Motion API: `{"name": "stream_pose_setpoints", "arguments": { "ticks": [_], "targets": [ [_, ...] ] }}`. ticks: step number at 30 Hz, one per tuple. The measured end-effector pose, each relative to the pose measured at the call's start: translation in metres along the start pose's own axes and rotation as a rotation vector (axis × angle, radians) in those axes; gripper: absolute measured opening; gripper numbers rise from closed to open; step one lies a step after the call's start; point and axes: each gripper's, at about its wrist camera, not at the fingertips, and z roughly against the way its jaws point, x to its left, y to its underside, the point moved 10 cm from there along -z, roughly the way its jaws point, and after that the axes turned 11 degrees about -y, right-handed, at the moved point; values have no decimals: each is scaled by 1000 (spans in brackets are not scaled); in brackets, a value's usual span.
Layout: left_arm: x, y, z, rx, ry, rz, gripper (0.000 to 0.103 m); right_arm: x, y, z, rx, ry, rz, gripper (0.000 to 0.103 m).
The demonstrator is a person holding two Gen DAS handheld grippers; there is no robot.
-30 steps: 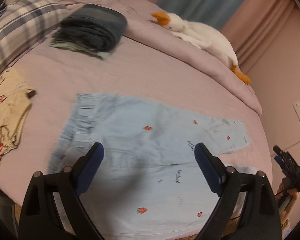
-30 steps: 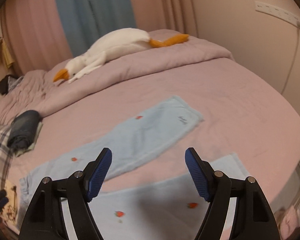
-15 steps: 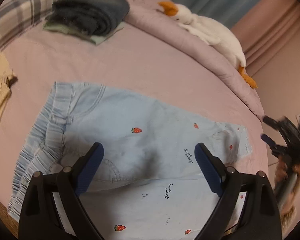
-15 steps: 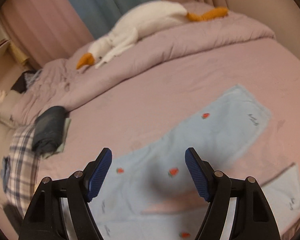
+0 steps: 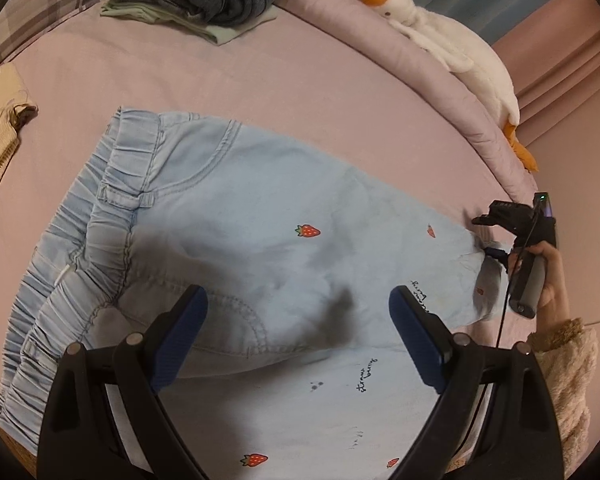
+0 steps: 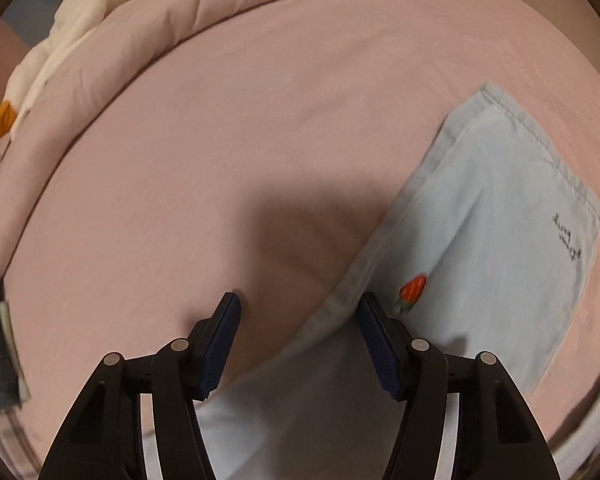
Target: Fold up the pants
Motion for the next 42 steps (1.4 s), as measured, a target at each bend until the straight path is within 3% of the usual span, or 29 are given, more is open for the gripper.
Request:
{"name": "stream_pose_setpoints", "arguments": {
  "ticks": [2,3,5,6,9,13,16,17,21,23,27,28,29,30,31,33,38,42],
  "targets": [
    [0,0,-1,7,-3,6,93,-5,0,2,-10,43,-16,36],
    [1,0,-2,9,-3,13,93,-9,0,3,-19,64,-13,30],
    [1,1,-2,14,2,24,93,-15,3,7,-45,70,-20,7],
    [1,1,-2,17,4,27,93,-19,6,11,-54,71,-13,7],
    [-1,-1,0,26,17,33,93,-24,21,37,-104,-64,-21,4],
    [-9,-12,6,19,31,71,92,-40,61,124,-264,-299,2,4],
    [-26,-24,10,10,24,83,92,-63,102,175,-340,-389,30,4],
    [-37,-28,9,18,55,84,92,-73,119,188,-360,-405,40,4],
    [-63,-38,-7,77,82,89,91,-101,170,204,-376,-412,54,4],
    [-70,-39,-26,127,37,95,90,-117,190,206,-378,-421,46,4],
    [-74,-37,-59,181,-67,54,77,-125,183,196,-364,-389,58,4],
    [-70,-34,-68,201,-85,53,57,-124,178,191,-351,-393,57,4],
    [-67,-32,-72,212,-94,56,28,-126,174,187,-345,-401,50,4],
    [-61,-28,-76,218,-111,52,15,-127,166,184,-341,-406,41,4],
    [-58,-25,-76,207,-108,48,12,-127,163,179,-331,-414,38,4],
    [-57,-23,-58,146,-44,45,10,-126,160,178,-324,-417,41,4],
    [-49,6,31,28,165,18,9,-130,158,209,-369,-402,74,4],
    [-26,60,69,34,224,-35,9,-143,169,226,-364,-390,45,4]
  ]
}}
